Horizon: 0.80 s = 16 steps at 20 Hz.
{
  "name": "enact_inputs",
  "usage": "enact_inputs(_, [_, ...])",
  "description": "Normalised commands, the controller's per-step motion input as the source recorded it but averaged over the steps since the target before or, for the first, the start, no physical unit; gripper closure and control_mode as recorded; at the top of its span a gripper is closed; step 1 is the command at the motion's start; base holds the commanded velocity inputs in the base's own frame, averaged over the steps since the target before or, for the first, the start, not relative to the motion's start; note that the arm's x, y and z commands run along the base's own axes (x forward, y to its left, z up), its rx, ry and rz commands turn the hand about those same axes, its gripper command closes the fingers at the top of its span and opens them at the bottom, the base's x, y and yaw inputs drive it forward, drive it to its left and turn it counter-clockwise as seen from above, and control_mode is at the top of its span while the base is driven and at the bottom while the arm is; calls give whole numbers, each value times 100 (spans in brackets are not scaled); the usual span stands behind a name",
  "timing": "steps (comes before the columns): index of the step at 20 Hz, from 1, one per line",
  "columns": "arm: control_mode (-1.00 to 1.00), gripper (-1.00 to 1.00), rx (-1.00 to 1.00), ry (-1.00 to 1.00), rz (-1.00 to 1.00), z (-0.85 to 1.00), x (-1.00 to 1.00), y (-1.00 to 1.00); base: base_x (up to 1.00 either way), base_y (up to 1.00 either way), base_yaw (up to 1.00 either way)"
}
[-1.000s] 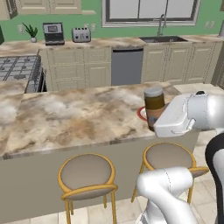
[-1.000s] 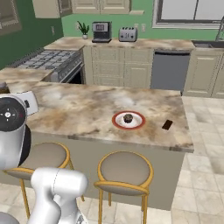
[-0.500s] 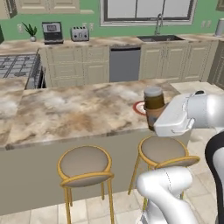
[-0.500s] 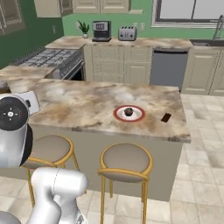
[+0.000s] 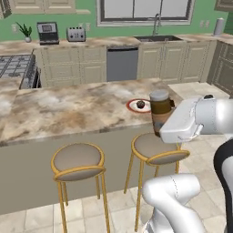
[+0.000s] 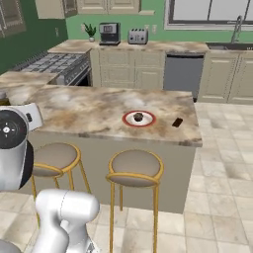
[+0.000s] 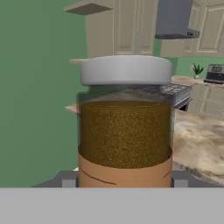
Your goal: Take the cinnamon bottle from the cabinet and place it on the dining table, next to the plate with the cupcake. Then take the chocolate from the dining counter and place it on the cupcake plate.
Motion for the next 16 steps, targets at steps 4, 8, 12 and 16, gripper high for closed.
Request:
enact_inputs(4, [100,100,0,0,0,0,0,0,0,-58,0])
enact_inputs(8, [100,100,0,0,0,0,0,0,12,-61,1])
enact_inputs(12, [100,100,0,0,0,0,0,0,27,-61,3])
enact_inputs(16, [100,100,0,0,0,0,0,0,57,-49,6])
